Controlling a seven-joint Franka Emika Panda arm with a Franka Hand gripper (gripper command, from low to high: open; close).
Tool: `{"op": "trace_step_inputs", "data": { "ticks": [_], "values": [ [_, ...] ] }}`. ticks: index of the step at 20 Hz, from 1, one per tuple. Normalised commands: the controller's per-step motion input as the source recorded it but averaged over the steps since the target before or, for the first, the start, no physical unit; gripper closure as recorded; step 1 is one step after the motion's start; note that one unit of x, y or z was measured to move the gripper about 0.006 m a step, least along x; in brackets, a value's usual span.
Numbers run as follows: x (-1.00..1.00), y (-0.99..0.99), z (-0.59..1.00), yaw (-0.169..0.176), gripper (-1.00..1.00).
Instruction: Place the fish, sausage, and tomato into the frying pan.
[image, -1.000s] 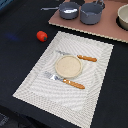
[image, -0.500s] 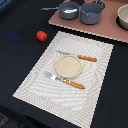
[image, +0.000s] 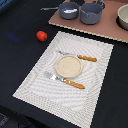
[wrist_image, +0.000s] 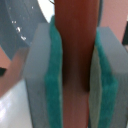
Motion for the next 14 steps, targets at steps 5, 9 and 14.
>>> {"op": "trace_step_inputs", "data": {
  "ticks": [5, 9, 14],
  "values": [
    [0.09, 0.43, -0.15, 0.027, -1.00],
    [-0.02, 0.28, 0.13, 0.019, -1.00],
    [-0.15, 0.06, 0.23, 0.011, -1.00]
  ]
}}
